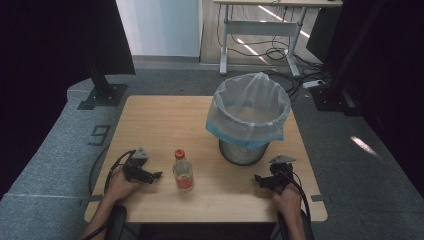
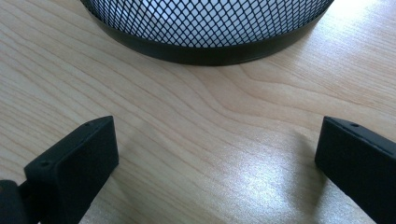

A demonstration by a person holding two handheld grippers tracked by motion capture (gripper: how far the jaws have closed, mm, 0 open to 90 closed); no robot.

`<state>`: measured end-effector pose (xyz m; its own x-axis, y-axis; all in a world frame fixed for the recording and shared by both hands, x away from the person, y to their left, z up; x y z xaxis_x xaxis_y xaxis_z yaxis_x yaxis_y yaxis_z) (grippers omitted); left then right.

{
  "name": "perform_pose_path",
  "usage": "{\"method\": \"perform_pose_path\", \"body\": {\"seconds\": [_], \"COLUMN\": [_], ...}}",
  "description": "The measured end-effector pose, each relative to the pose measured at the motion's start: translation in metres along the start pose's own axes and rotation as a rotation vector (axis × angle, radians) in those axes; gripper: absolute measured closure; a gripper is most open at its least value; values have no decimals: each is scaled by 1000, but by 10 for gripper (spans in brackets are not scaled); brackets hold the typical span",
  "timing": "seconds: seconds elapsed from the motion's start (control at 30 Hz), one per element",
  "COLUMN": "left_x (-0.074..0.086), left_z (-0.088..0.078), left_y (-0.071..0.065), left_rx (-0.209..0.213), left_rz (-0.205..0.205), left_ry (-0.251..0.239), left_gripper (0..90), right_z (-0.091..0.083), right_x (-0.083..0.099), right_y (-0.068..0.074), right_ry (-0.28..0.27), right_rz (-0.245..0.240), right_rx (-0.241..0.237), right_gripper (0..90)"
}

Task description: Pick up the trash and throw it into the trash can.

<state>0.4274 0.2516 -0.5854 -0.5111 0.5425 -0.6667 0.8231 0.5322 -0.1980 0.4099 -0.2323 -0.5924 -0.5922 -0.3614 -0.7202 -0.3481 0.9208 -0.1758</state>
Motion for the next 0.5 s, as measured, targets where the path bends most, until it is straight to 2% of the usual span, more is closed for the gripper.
{"method": "perform_pose_path", "body": {"seconds": [0.1,0.5], "left_x": [0,0], "left_z": [1,-1], "left_y": [-1,-7], "left_rx": [4,7], "left_rz": [3,-13], "left_ry": [12,26], "left_gripper": [0,7], "right_z": [0,0], "right_x": [0,0], "right_y": [0,0], "right_ry": [0,0], "right_rz": [0,2], "right_rx": [-2,1], "right_gripper": [0,0]}}
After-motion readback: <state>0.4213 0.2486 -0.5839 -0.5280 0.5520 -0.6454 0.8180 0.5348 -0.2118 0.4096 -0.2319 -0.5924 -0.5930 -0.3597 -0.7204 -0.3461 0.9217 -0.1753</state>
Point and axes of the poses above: each handheld gripper's, and its own axes: z roughly forward along the jaws, x roughly out of its underside, y roughly to its left, the point moved 5 cm from there along z, roughly forward along the jaws, and after that the axes turned 15 degrees about x, right-handed, at the moved point
